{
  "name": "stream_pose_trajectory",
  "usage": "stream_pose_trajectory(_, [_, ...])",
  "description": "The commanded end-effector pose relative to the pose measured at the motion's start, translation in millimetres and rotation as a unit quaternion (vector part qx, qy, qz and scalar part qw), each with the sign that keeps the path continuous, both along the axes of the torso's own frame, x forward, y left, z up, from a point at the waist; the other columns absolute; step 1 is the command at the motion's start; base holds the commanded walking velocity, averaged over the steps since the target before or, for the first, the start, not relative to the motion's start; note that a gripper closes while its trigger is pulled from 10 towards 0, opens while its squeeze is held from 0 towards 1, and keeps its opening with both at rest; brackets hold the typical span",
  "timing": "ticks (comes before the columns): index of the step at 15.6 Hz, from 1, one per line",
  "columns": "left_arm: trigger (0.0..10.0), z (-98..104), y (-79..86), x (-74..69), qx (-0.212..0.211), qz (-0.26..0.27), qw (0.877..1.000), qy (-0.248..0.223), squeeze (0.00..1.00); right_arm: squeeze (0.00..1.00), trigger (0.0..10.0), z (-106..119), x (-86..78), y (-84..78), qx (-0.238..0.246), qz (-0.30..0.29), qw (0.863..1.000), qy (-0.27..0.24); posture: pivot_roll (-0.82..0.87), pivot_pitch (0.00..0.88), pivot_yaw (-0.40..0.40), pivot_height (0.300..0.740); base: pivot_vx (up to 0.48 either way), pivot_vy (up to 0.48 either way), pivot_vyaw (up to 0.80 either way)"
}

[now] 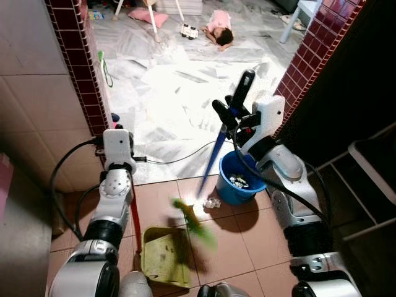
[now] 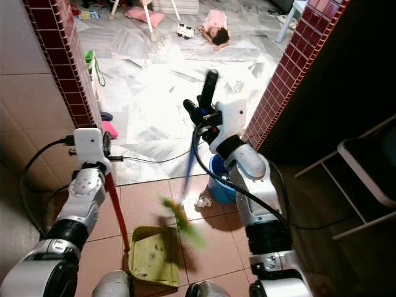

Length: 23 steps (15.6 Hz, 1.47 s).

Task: Sweep floor

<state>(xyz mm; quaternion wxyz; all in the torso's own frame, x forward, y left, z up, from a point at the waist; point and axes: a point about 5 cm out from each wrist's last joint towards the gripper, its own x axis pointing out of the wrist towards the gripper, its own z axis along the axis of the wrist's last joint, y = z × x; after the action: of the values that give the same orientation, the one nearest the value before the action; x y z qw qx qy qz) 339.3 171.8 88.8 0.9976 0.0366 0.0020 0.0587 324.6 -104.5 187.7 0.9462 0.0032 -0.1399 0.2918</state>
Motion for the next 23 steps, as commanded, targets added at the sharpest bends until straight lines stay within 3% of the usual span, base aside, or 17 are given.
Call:
stream_pose_trajectory(1, [10.0,14.4,-3.7,3.6,0.003,-0.014,1.000,-0.028,0.00,0.00,10.0,13.5,-3.5,-5.6,-0.009,-0.010,0.999,-0.042,-0.05,0.007,-0.110,0.740,0.000,0.000,0.00])
stream_pose_trajectory(3, [10.0,25.7,-2.6,0.7,0.002,-0.023,0.998,-0.051,0.00,0.00,10.0,19.2,-3.6,-12.6,-0.034,-0.054,0.996,-0.062,-0.04,0.013,-0.109,0.740,0.000,0.000,0.00])
stream_pose_trajectory(5, [10.0,42.5,0.6,-4.9,-0.005,-0.031,0.996,-0.084,0.00,0.00,10.0,20.8,-6.2,-11.4,-0.098,-0.076,0.988,-0.089,-0.05,0.014,-0.109,0.740,0.000,0.000,0.00])
stream_pose_trajectory(7, [10.0,52.4,1.6,-7.5,0.007,-0.039,0.994,-0.101,0.00,0.00,10.0,1.8,-5.7,-16.4,-0.119,-0.094,0.987,-0.051,-0.05,0.014,-0.111,0.740,0.000,0.000,0.00])
stream_pose_trajectory(8, [10.0,54.6,1.7,-9.4,0.022,-0.043,0.994,-0.102,0.00,0.26,10.0,-13.1,-5.8,-18.0,-0.138,-0.096,0.986,-0.019,-0.05,0.014,-0.111,0.740,0.000,0.000,0.00])
stream_pose_trajectory(9, [10.0,50.2,2.2,-11.8,0.027,-0.040,0.995,-0.086,0.00,0.01,10.0,-24.3,-6.3,-19.3,-0.149,-0.107,0.983,0.000,-0.03,0.016,-0.111,0.740,0.000,0.000,0.00])
stream_pose_trajectory(11, [10.0,45.7,-2.3,-21.6,0.008,-0.045,0.996,-0.075,0.00,0.00,10.0,-42.5,-5.5,-21.5,-0.110,-0.144,0.982,0.060,-0.02,0.016,-0.105,0.740,0.000,0.000,0.00])
stream_pose_trajectory(14, [10.0,49.3,-13.9,-30.0,-0.008,-0.071,0.994,-0.084,0.00,0.00,10.0,-54.7,-4.9,-18.7,-0.051,-0.165,0.979,0.110,-0.01,0.015,-0.096,0.740,0.000,0.000,0.00])
stream_pose_trajectory(17, [10.0,55.2,-23.8,-35.2,0.035,-0.141,0.986,-0.078,0.00,0.00,10.0,-62.8,-4.5,-15.7,-0.054,-0.168,0.975,0.133,0.00,0.021,-0.091,0.740,0.000,0.000,0.00])
stream_pose_trajectory(23, [10.0,50.8,-30.6,-39.4,0.041,-0.172,0.983,-0.053,0.00,0.00,10.0,-66.4,-4.6,-11.0,-0.026,-0.163,0.975,0.149,0.01,0.027,-0.081,0.740,0.000,0.000,0.00])
